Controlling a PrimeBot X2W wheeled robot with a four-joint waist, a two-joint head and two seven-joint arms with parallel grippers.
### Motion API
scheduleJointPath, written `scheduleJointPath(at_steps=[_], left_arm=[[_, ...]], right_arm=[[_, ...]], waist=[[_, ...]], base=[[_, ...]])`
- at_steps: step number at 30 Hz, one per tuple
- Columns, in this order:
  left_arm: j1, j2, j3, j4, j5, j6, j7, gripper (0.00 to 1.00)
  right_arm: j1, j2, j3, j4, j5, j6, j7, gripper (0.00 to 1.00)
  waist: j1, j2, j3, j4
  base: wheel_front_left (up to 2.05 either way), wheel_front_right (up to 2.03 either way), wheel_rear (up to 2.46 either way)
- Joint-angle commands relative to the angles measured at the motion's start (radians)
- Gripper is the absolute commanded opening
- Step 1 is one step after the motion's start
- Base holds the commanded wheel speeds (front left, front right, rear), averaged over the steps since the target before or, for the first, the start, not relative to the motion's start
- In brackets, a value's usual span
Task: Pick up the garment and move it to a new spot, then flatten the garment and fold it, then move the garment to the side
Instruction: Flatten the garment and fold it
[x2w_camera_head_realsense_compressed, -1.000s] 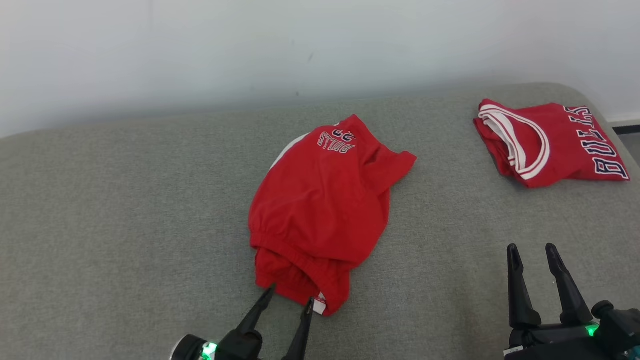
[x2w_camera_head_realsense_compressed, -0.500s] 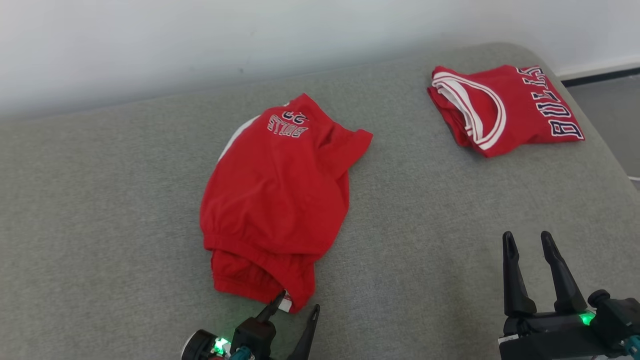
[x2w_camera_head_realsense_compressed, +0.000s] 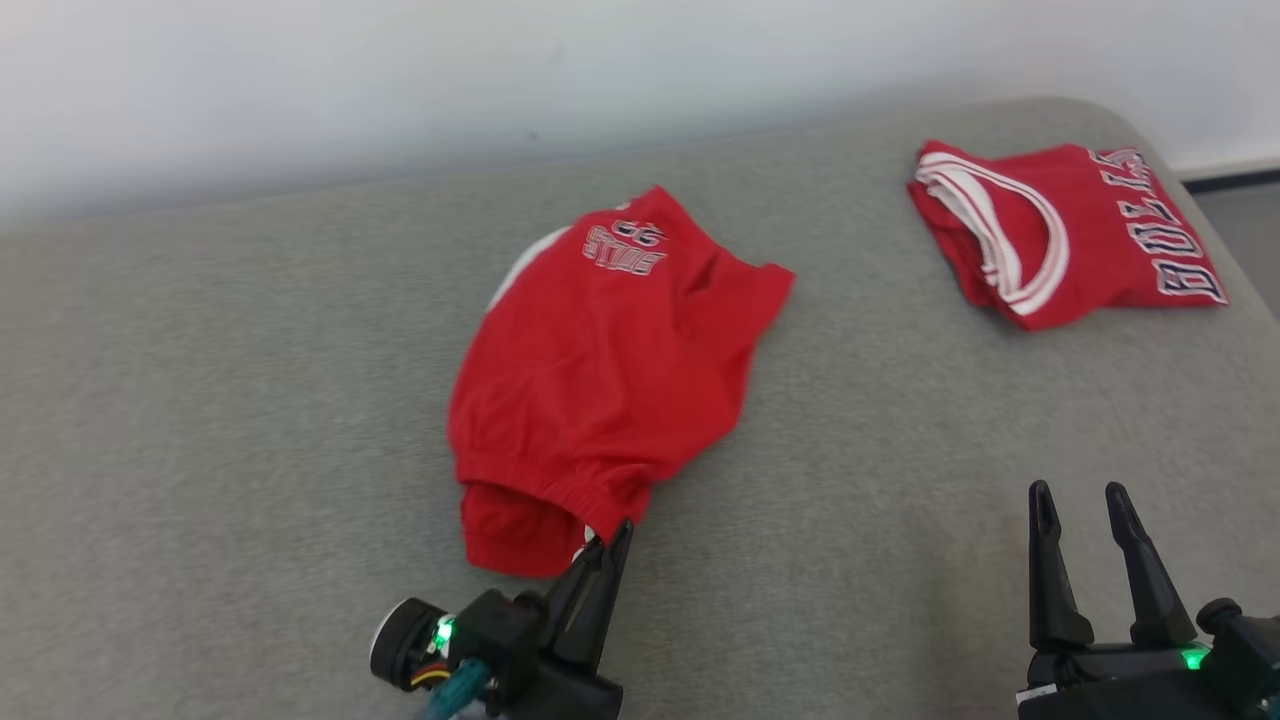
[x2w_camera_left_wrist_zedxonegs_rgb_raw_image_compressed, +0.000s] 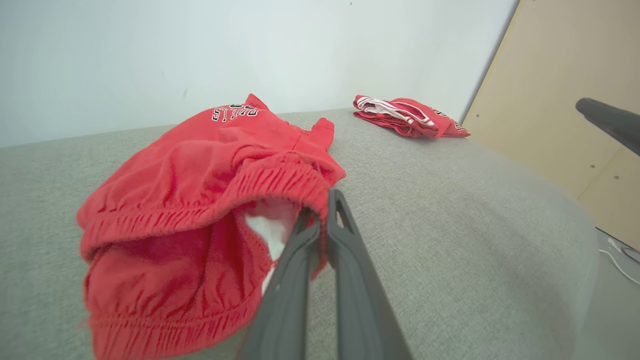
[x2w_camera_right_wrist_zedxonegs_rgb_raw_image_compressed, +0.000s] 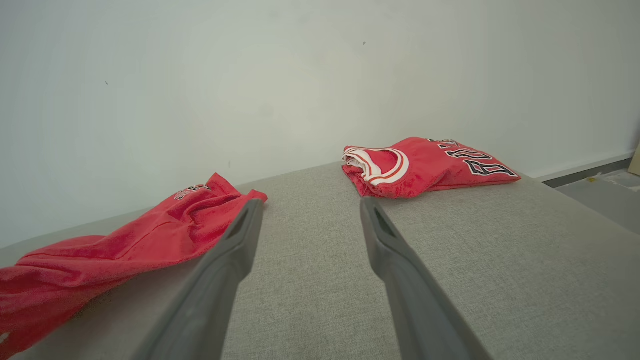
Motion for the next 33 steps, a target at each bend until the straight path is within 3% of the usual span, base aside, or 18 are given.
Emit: scheduleJointPath(at_steps=[1,8,13,17,23,24,25,33], left_arm=[[0.023,0.003,0.001,-0.011,0.002,0.0,-0.003,0.0],[0.13,0.082,0.016,-0.165,0.01,0.016,0.008,0.0],[0.235,0.152,0.053,-0.243,-0.02,0.035,0.044,0.0],[0.298,0.2,0.076,-0.235,-0.019,0.049,0.05,0.0],[0.319,0.204,0.106,-0.144,-0.045,0.06,0.021,0.0],[0.313,0.197,0.11,-0.137,-0.048,0.064,0.015,0.7],[0.307,0.192,0.112,-0.136,-0.047,0.065,0.011,1.0],[0.283,0.15,0.193,-0.281,-0.033,0.065,-0.003,1.0]], right_arm=[[0.01,-0.004,0.0,0.002,0.0,-0.003,0.0,1.0],[0.027,-0.009,-0.012,0.005,0.003,-0.003,0.0,1.0],[0.035,-0.007,-0.02,0.006,0.004,-0.003,0.0,1.0],[0.031,-0.012,-0.014,0.009,0.005,-0.003,0.0,1.0],[0.035,-0.022,-0.019,0.016,0.008,-0.003,0.0,1.0],[0.037,-0.023,-0.02,0.017,0.008,-0.003,0.0,1.0],[0.038,-0.025,-0.021,0.018,0.009,-0.003,0.0,1.0],[0.047,-0.021,-0.032,0.02,0.004,-0.003,0.0,1.0]], waist=[[-0.0001,0.0,-0.049,0.075],[-0.0001,0.0,-0.085,0.189],[-0.0001,0.0,-0.092,0.231],[-0.0001,0.0,-0.088,0.235],[-0.0001,0.0,-0.084,0.222],[-0.0001,0.0,-0.086,0.221],[-0.0001,0.0,-0.087,0.219],[-0.0001,0.0,-0.116,0.215]], base=[[0.0,0.0,0.0],[0.0,0.0,0.0],[0.0,0.0,0.0],[0.0,0.0,0.0],[0.0,0.0,0.0],[0.0,0.0,0.0],[0.0,0.0,0.0],[0.0,0.0,0.0]])
